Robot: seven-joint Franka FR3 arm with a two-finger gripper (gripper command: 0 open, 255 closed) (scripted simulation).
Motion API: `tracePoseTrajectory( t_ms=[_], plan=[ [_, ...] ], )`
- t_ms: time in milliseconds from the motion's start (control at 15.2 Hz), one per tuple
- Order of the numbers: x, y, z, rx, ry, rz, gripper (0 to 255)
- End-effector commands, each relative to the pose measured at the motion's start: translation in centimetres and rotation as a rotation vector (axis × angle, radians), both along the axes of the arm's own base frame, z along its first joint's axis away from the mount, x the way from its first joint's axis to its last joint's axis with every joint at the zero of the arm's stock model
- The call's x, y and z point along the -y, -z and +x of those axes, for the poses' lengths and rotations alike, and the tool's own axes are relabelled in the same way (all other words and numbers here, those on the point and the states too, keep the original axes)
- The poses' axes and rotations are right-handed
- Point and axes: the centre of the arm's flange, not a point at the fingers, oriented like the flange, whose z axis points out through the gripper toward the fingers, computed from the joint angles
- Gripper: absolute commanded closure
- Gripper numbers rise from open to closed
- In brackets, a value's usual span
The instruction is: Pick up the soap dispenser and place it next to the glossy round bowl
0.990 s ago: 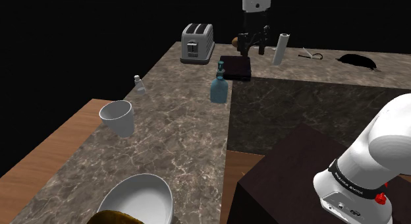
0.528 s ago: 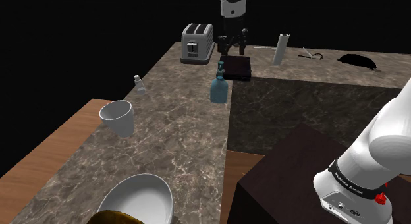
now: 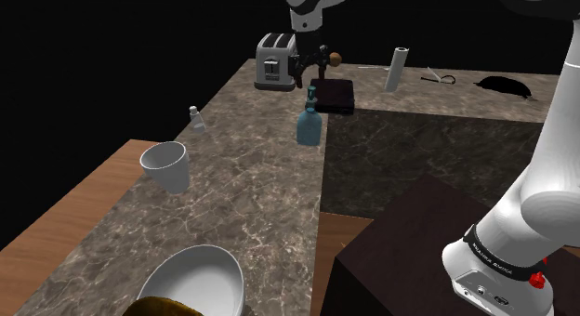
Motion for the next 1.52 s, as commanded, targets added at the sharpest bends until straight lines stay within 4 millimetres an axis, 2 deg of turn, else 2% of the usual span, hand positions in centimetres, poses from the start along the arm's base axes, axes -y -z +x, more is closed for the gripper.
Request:
tracePoseTrajectory(
  t_ms=[0,330,792,858,1452],
  plan=[
    [0.0,0.9,0.4,0.001,0.001,0.000,0],
    [0.1,3.3,0.2,0.001,0.001,0.000,0],
    [0.1,3.3,0.2,0.001,0.001,0.000,0],
    [0.1,3.3,0.2,0.001,0.001,0.000,255],
    [0.1,3.3,0.2,0.001,0.001,0.000,255]
  ],
)
